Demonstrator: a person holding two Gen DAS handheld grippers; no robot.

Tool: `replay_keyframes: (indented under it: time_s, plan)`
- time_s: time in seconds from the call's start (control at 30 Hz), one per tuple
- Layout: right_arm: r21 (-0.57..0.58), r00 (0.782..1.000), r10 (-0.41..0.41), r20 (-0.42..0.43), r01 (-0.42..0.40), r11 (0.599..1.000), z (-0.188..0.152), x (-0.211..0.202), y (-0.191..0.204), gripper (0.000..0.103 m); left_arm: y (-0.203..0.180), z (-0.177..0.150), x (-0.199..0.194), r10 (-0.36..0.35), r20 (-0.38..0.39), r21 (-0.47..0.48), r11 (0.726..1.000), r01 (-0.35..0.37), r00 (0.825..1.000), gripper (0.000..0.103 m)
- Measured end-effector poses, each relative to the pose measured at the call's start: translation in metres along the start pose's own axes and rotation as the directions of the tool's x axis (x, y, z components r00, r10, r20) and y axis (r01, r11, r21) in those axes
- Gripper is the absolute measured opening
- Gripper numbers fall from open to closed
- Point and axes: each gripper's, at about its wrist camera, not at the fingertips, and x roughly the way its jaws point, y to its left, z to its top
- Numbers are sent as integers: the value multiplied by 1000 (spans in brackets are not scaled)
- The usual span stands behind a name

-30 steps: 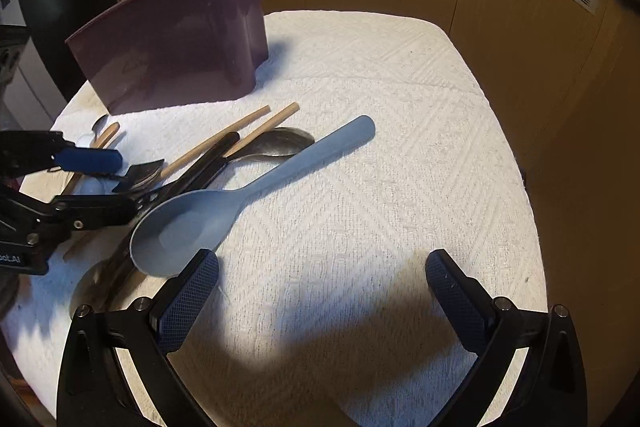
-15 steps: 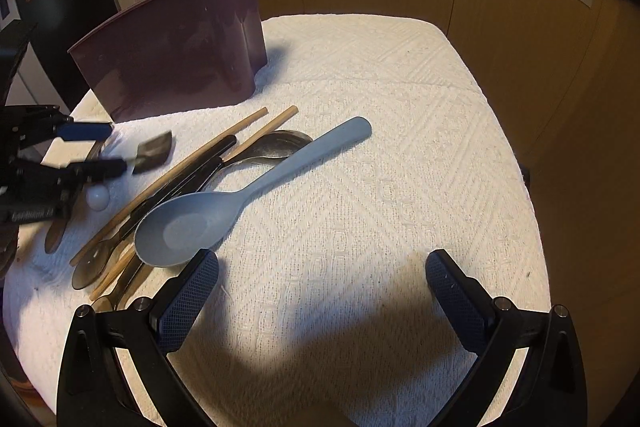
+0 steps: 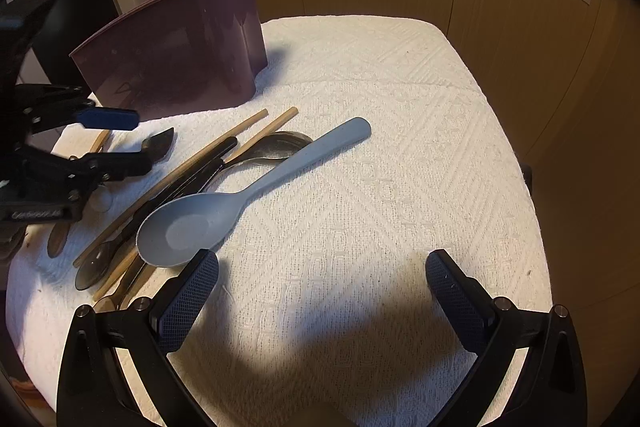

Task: Organize utensils
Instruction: 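Grasp the small metal slotted spatula by its handle with the left tool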

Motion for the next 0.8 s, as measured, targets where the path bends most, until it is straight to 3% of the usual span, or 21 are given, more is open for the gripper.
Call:
replay_keyframes:
  time_s: [0.2, 0.27, 0.33, 0.47, 0.6, 0.67, 0.8]
  plan:
    - [13, 1000, 21, 8, -21, 1000, 0, -2, -4, 103, 10, -2, 5, -126, -100, -195, 975, 105, 987, 47]
    - [15, 1000, 23, 10, -23, 1000, 0, -3, -4, 103, 2, -10, -6, -157, -112, -196, 972, 133, 981, 48]
    - [15, 1000, 23, 10, -23, 1000, -1, -3, -4, 103, -5, -10, -9, -150, -112, -165, 978, 130, 982, 48]
    - [15, 1000, 23, 10, -23, 1000, -1, -3, -4, 103, -7, -3, -8, -53, -74, -64, 997, 49, 996, 48]
    - [16, 1000, 23, 10, -23, 1000, -1, -3, -4, 103, 0, 7, 1, -65, -65, -74, 995, 60, 996, 46]
    - [17, 1000, 25, 10, -25, 1000, -1, -3, -4, 103, 0, 10, 2, -88, -53, -93, 992, 83, 995, 38]
    - [18, 1000, 23, 11, -23, 1000, 0, -3, -3, 103, -8, 0, -7, -53, -9, -111, 993, 51, 999, 31]
